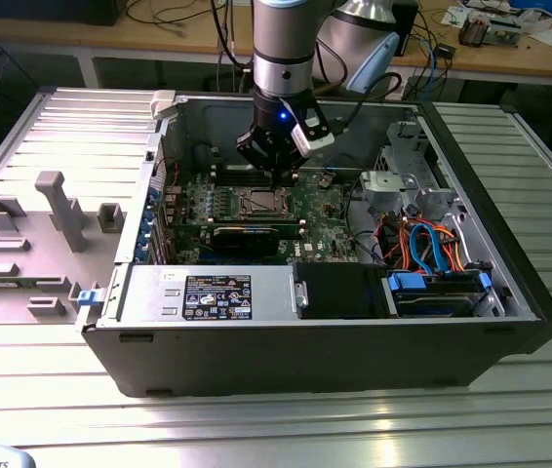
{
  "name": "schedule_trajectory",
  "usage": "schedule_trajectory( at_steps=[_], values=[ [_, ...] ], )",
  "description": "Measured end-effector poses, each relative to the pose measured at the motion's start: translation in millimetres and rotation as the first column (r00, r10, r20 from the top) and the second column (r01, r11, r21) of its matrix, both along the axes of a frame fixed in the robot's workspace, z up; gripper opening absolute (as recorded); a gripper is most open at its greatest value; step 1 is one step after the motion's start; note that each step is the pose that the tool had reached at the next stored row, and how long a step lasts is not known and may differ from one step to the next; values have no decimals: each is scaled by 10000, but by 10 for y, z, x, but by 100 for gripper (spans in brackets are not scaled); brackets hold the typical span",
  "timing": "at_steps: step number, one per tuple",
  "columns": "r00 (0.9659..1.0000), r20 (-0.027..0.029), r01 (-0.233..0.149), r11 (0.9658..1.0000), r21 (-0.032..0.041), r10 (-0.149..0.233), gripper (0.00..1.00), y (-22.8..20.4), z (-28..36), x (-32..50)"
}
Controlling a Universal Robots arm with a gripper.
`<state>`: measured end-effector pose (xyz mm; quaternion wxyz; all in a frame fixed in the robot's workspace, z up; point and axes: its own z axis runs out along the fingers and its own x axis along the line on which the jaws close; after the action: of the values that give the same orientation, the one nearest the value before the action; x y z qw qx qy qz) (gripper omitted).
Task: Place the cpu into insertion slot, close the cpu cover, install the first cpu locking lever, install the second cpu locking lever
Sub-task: 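Install the second cpu locking lever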
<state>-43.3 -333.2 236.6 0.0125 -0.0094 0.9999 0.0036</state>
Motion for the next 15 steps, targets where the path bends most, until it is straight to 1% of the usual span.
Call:
schedule_trajectory(
  at_steps=[5,8,15],
  values=[
    [10000,1,1,10000,0,-1,11,0,0,0],
    [10000,0,0,10000,0,0,11,-10,0,0],
    [10000,0,1,10000,0,-1,11,-65,-1,0]
  ],
)
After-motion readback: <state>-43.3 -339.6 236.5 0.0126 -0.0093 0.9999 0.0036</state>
